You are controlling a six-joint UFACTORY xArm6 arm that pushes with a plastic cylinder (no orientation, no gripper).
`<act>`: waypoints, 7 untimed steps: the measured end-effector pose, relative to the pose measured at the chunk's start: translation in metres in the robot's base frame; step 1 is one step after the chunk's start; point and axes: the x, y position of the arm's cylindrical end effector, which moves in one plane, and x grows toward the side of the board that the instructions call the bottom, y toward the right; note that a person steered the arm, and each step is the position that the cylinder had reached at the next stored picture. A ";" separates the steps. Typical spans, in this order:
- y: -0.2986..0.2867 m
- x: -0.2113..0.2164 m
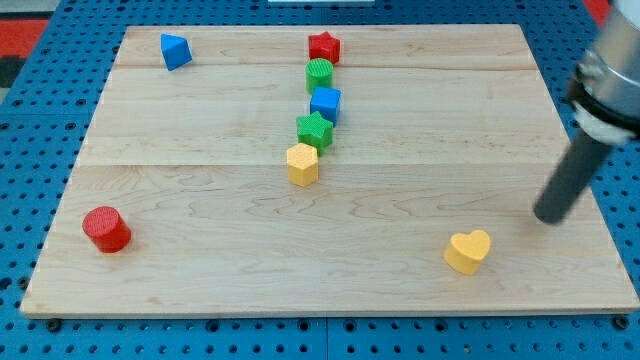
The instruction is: Place the yellow heart bottom to the yellow hexagon
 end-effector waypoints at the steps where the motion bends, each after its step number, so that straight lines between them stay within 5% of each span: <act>1: -0.041 0.037; 3: -0.159 0.008; 7: -0.191 -0.054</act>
